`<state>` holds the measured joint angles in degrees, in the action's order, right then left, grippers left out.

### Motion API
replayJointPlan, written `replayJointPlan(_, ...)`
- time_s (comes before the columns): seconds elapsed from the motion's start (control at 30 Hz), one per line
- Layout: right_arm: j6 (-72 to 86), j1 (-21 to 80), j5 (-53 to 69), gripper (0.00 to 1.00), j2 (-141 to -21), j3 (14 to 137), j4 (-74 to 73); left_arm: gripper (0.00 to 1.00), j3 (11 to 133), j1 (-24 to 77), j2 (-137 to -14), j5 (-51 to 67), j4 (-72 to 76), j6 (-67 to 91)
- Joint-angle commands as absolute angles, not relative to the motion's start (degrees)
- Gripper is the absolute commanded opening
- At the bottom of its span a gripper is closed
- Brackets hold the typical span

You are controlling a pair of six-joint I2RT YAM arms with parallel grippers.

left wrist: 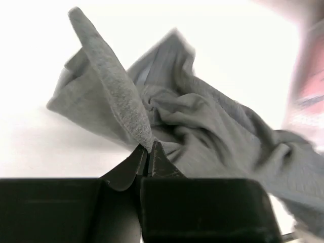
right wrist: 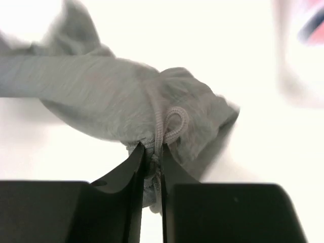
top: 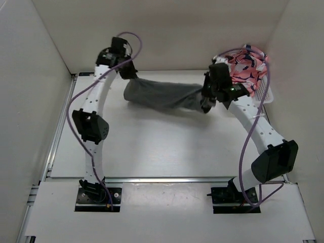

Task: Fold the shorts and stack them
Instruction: Flatten the shorts out

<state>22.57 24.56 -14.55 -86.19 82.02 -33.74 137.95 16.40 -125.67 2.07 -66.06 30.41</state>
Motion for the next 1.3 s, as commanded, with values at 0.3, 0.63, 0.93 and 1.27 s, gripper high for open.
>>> replayJointPlan(0.3, 10.98, 27.42, -26.80, 0.29, -67.07, 70.09, -18.90, 0.10, 118.69, 4.66, -95.91, 9.14, -59.96, 27.69)
replayJointPlan(0.63, 29.26, 29.36, -23.21, 0.83, -60.29, 49.12, -31.98, 0.66, 74.80, 8.17, -87.80, 7.57, -52.29, 31.03)
replayJointPlan(0.93, 45.16, 22.16, 7.18, 0.83, -54.49, 33.86, -26.25, 0.88, 58.20, 4.39, -73.65, -2.03, -52.39, 44.29)
replayJointPlan(1.27, 43.69, 20.21, 14.68, 0.85, -73.53, 33.92, -5.81, 0.87, 53.79, 4.39, -87.45, 3.60, -42.63, 45.00)
